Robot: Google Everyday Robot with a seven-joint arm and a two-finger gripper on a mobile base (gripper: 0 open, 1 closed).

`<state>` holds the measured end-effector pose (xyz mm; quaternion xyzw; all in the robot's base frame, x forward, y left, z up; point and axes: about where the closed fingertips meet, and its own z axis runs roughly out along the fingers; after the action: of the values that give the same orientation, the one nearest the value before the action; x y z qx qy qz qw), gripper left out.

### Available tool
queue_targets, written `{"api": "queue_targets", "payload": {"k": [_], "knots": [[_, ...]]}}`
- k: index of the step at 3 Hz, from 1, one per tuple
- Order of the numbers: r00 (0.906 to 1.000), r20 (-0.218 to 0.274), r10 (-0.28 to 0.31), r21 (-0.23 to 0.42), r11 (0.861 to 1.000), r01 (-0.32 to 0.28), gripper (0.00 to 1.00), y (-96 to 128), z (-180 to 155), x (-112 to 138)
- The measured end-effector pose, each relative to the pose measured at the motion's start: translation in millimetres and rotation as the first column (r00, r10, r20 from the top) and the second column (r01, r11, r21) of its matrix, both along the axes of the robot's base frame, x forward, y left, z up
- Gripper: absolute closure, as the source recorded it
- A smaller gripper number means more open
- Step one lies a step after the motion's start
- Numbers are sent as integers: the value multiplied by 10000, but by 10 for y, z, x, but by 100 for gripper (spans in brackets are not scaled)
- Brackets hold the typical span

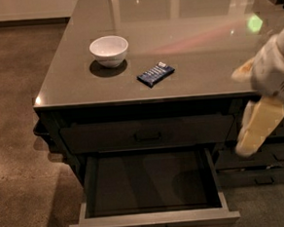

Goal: Close middle drawer

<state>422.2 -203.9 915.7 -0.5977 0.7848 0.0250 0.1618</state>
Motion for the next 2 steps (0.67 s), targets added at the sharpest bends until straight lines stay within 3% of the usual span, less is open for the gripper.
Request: {"api": "queue_targets", "payload": {"k": [1,2], "knots": [[9930,-1102,423,712,9969,-346,0,117,-687,-201],[9760,-1967,933,1377,9882,-667,0,200,-1094,-374]]}}
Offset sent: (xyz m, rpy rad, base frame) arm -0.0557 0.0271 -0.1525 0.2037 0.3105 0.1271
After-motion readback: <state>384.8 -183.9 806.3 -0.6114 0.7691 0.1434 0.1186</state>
